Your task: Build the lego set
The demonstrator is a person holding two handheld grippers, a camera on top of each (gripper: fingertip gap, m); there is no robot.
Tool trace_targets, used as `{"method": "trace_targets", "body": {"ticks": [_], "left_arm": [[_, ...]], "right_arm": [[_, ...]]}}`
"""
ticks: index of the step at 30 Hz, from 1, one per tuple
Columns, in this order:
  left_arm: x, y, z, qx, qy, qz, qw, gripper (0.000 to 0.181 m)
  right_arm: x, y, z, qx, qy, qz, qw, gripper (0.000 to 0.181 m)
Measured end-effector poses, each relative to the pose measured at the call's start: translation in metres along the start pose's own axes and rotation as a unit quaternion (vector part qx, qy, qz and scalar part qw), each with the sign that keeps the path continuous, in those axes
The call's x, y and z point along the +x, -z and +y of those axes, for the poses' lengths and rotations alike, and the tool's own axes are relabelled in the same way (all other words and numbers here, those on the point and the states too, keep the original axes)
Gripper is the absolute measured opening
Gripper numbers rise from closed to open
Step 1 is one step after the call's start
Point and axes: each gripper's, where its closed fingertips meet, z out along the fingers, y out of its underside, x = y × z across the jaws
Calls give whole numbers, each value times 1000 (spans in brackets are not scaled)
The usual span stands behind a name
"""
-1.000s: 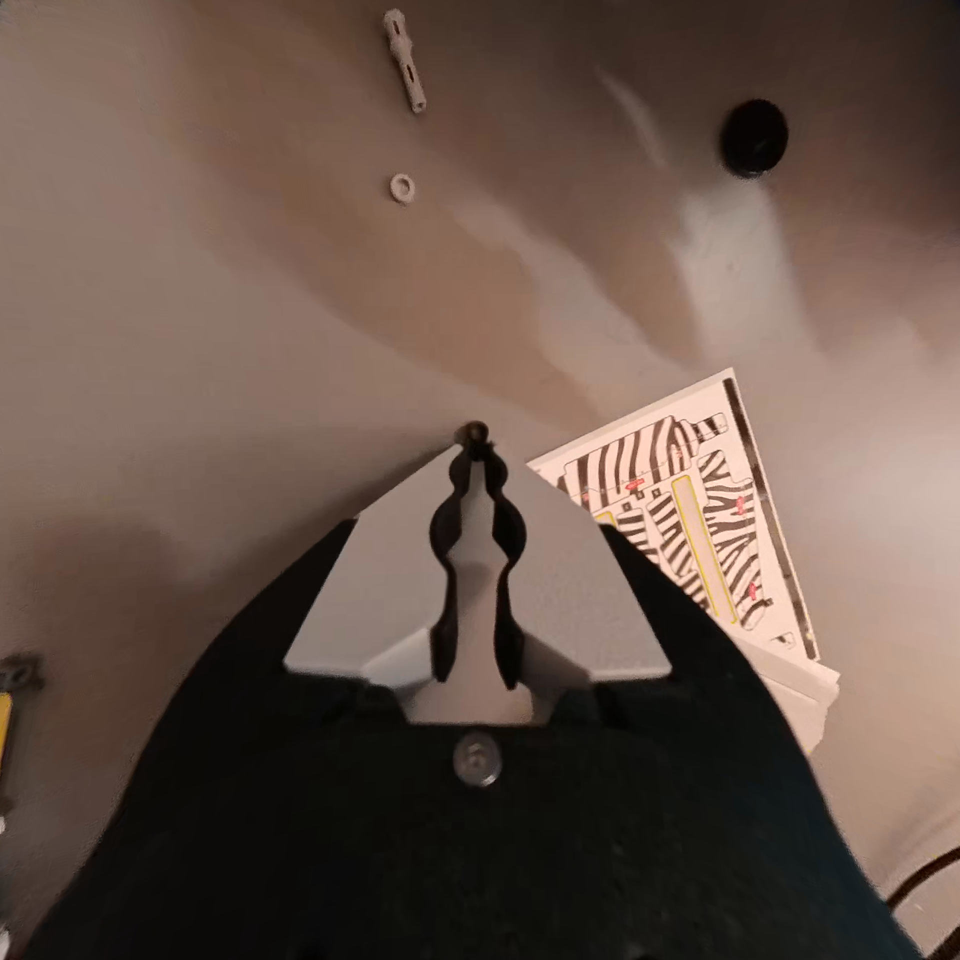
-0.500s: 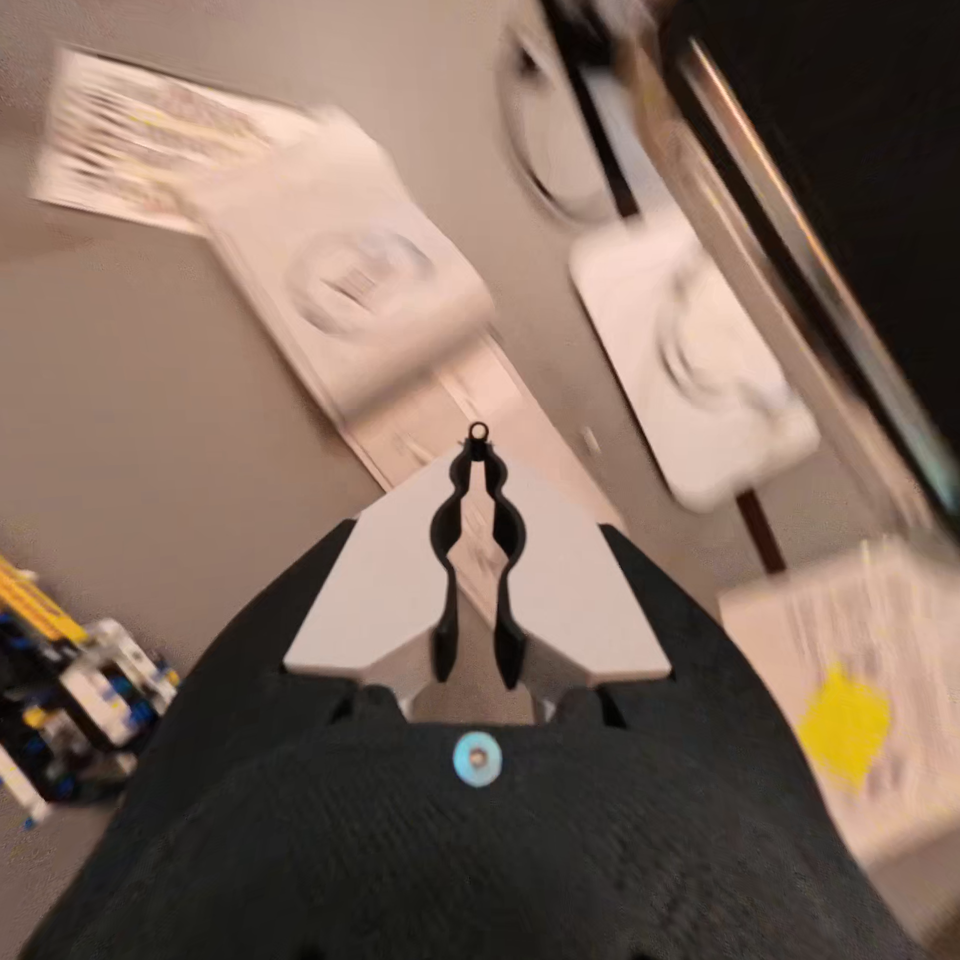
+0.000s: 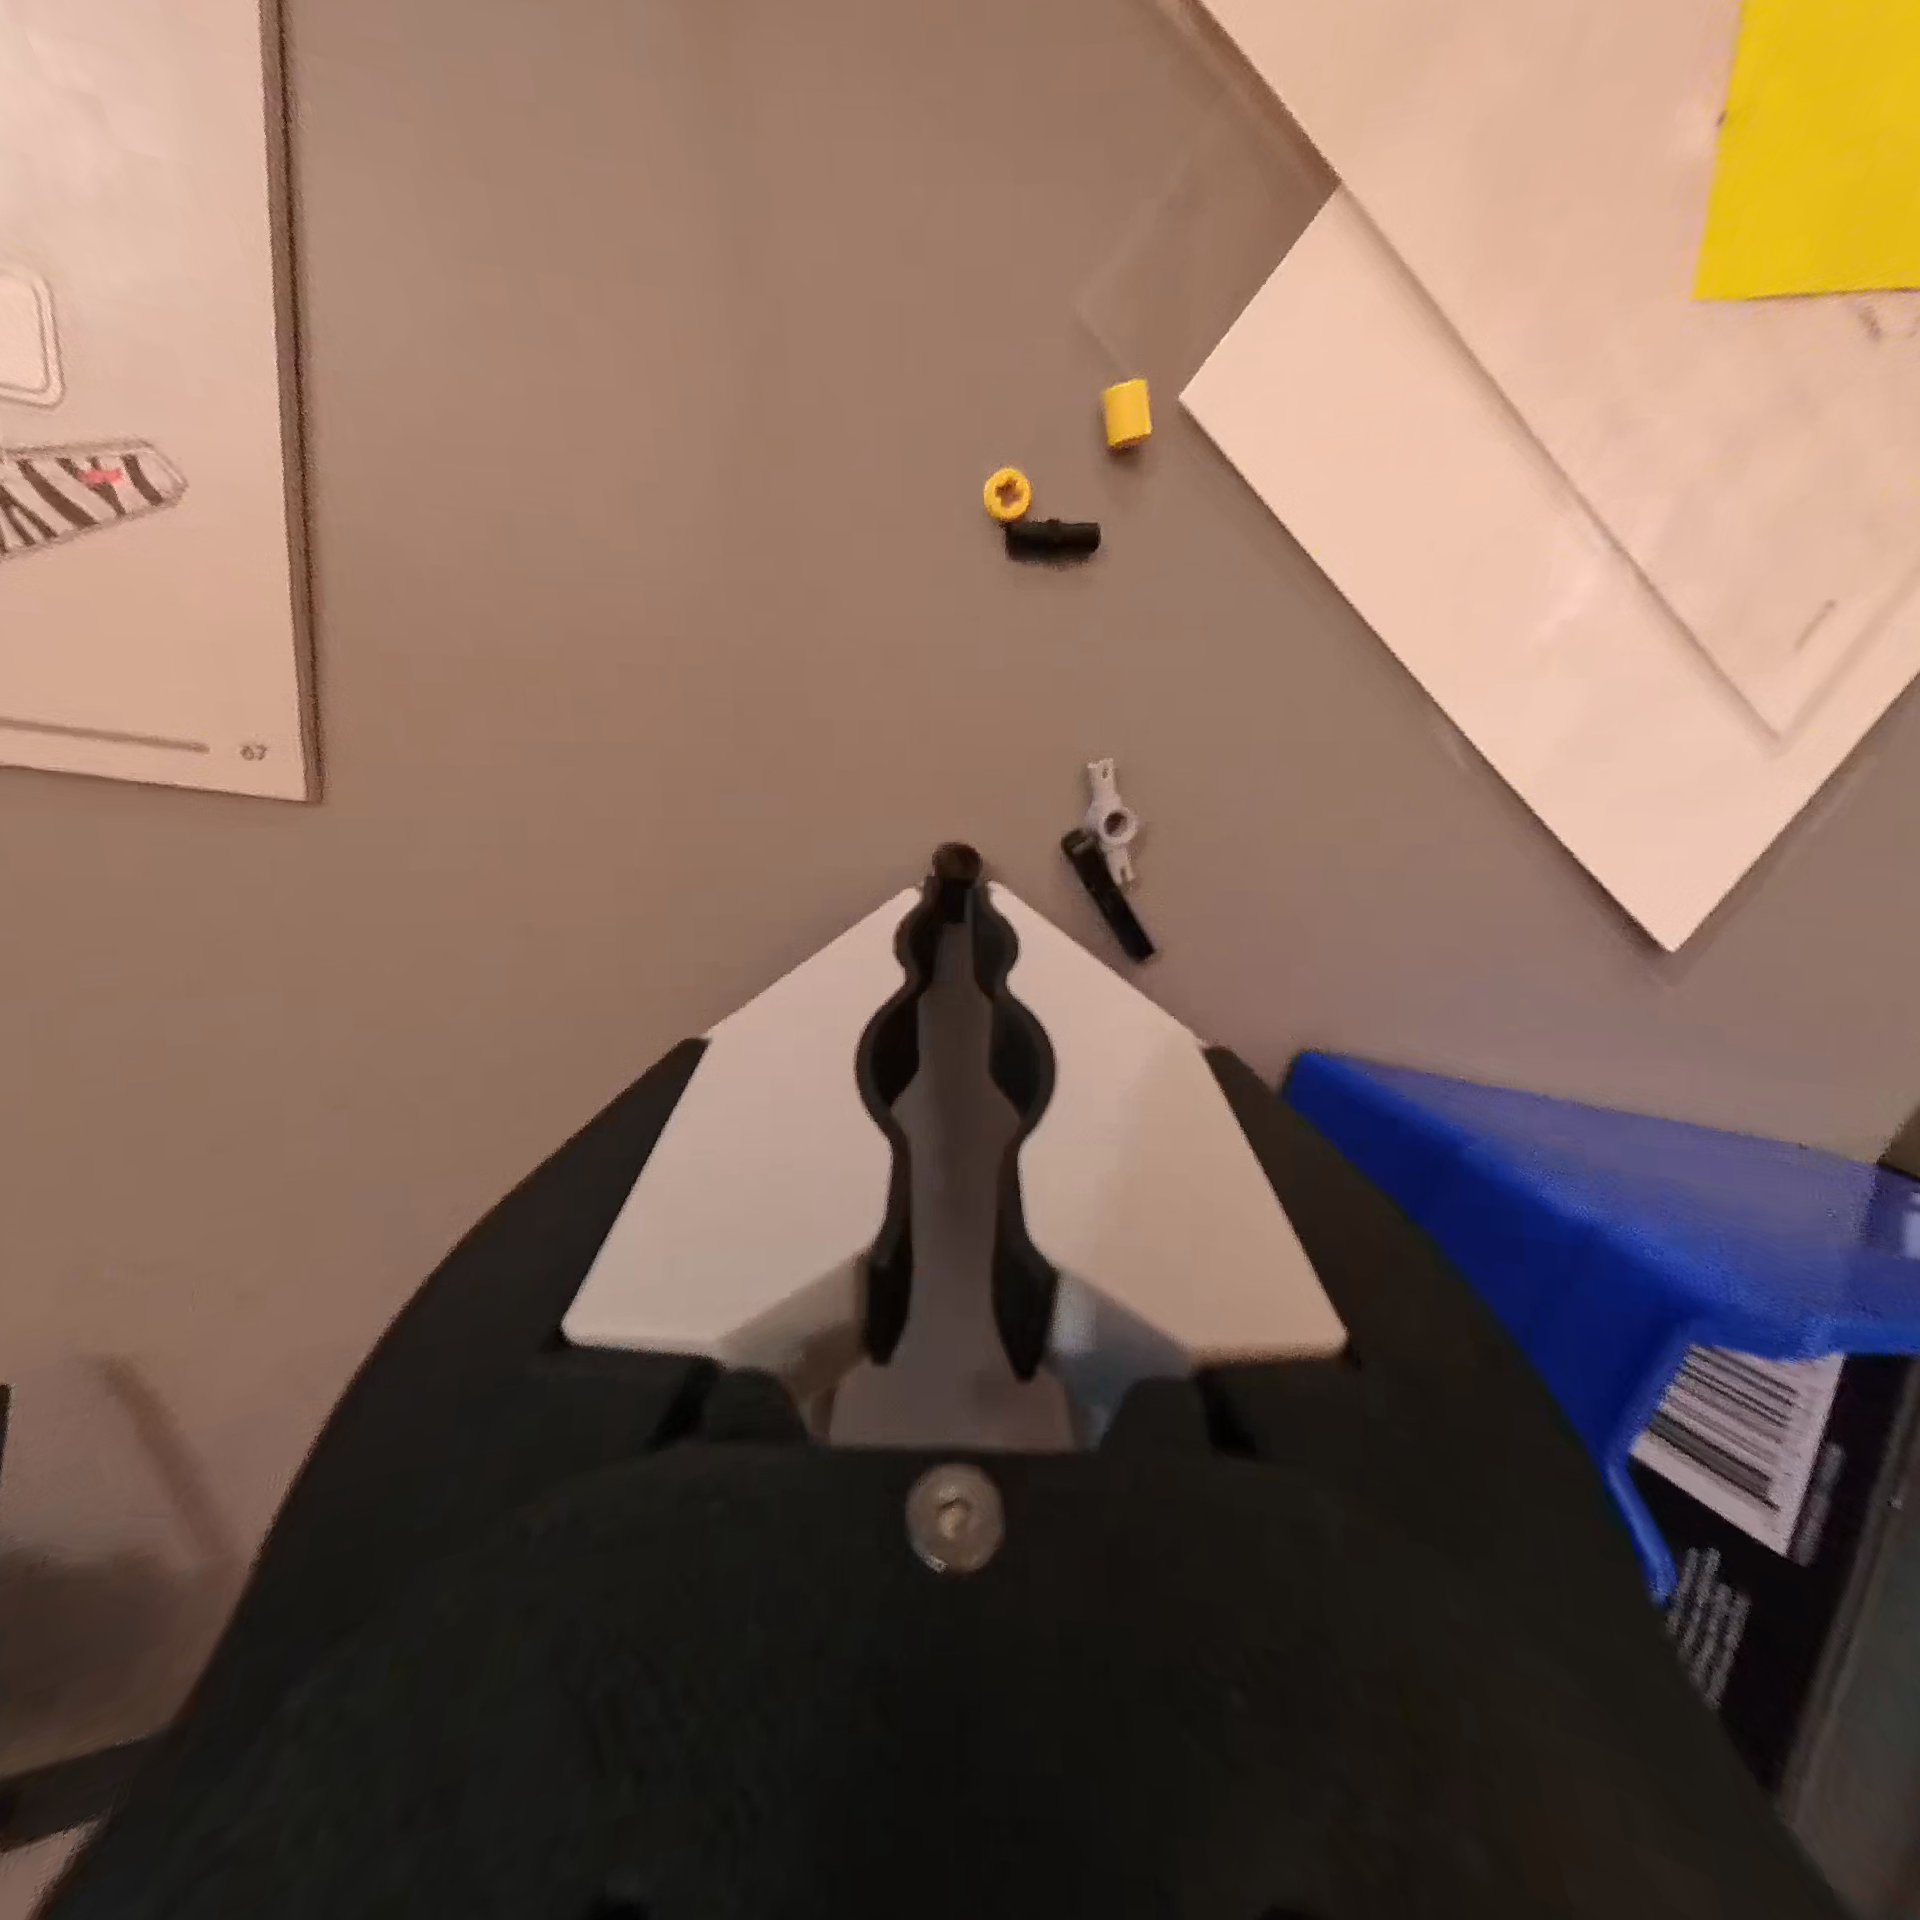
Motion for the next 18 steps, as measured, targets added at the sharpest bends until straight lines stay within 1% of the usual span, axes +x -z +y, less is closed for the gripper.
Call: {"method": "trace_targets", "body": {"ticks": [2, 3, 6, 8, 11, 14, 18], "left_arm": [[-6, 4, -2, 5, 3, -6, 1000, 13], [-9, 5, -2, 8, 8, -7, 1000, 13], [-14, 7, -1, 12, 25, -7, 1000, 14], [-15, 6, 1, 11, 30, -4, 999, 15], [-17, 4, 6, -1, 20, -8, 1000, 16], [-17, 2, 12, -20, 6, -13, 1000, 16], [-14, 2, 10, -15, 10, -9, 1000, 16]], "right_arm": [[0, -1, -1, -6, 1, -5, 1000, 20], [1, 0, -3, -6, 5, -4, 1000, 24], [-5, 13, -18, 31, 8, -10, 999, 23], [-17, 27, -31, 72, 12, -26, 997, 27], [-37, 47, -46, 121, 42, -35, 991, 32], [-61, 55, -53, 134, 82, -42, 987, 33], [-92, 63, -63, 149, 108, -69, 981, 35]]}}
